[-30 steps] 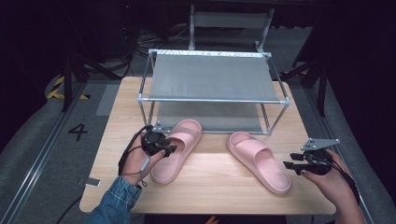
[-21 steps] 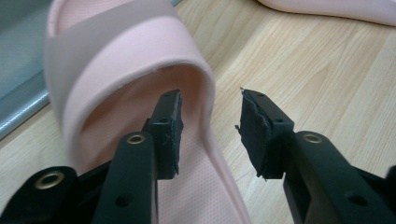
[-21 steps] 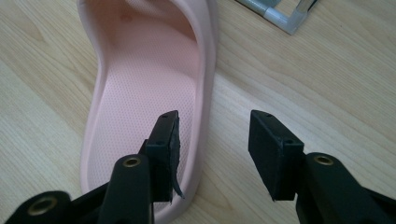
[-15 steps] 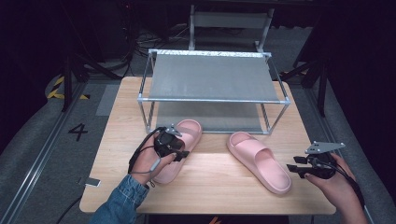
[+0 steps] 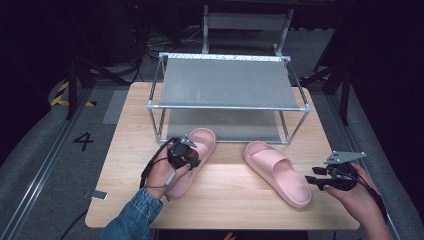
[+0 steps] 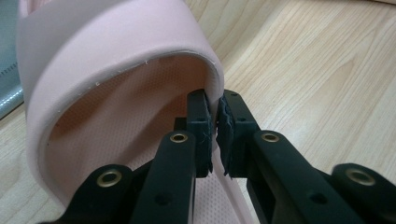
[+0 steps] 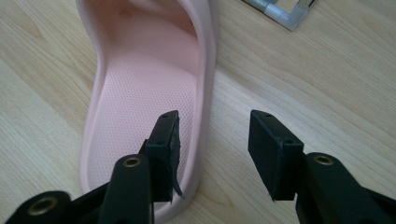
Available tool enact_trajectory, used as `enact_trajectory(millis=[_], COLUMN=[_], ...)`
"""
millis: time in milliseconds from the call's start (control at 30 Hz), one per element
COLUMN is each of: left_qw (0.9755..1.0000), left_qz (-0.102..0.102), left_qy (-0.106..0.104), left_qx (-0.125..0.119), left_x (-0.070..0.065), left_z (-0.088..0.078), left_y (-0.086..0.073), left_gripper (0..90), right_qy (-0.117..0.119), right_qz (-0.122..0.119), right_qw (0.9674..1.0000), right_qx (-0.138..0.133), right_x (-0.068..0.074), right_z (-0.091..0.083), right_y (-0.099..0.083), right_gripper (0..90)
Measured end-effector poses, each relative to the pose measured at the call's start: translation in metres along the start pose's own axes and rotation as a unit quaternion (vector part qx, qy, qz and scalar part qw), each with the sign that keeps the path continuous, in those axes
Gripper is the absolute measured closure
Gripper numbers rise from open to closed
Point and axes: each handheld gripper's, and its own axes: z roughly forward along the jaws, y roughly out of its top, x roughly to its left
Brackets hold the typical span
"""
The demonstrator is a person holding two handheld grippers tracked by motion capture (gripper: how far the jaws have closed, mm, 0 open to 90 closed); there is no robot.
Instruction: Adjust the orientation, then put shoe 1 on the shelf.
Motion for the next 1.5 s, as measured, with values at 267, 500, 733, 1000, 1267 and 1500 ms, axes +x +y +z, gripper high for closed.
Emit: enact_trajectory(millis=[267, 500, 733, 1000, 1267, 1500], left_qw=[1.0000, 1.0000, 0.9999, 0.9994, 0.9985, 0.9980], left_qz=[0.006, 0.008, 0.003, 0.015, 0.021, 0.031], left_qy=[0.002, 0.002, -0.015, -0.018, -0.023, -0.016], left_qx=[-0.004, 0.001, -0.006, -0.027, -0.044, -0.052], left_x=[-0.003, -0.004, -0.008, -0.018, -0.025, -0.031], left_z=[-0.001, -0.005, -0.024, -0.049, -0.072, -0.094], left_y=[0.000, -0.002, 0.000, 0.007, 0.012, 0.023], left_gripper=[84.9, 85.9, 86.3, 86.2, 86.2, 86.2], right_qy=[0.002, 0.007, 0.007, 0.009, 0.008, 0.009], right_qz=[-0.004, -0.009, -0.011, -0.013, -0.005, -0.008], right_qw=[1.0000, 0.9999, 0.9999, 0.9999, 0.9999, 0.9999], right_qx=[0.002, 0.005, -0.003, -0.004, -0.007, -0.008], right_x=[0.001, 0.002, 0.002, 0.004, -0.001, 0.001], right_z=[0.001, 0.005, 0.002, 0.003, -0.001, 0.000], right_y=[0.004, 0.005, 0.008, 0.009, 0.006, 0.007], right_gripper=[54.2, 54.1, 54.1, 54.1, 54.1, 54.0])
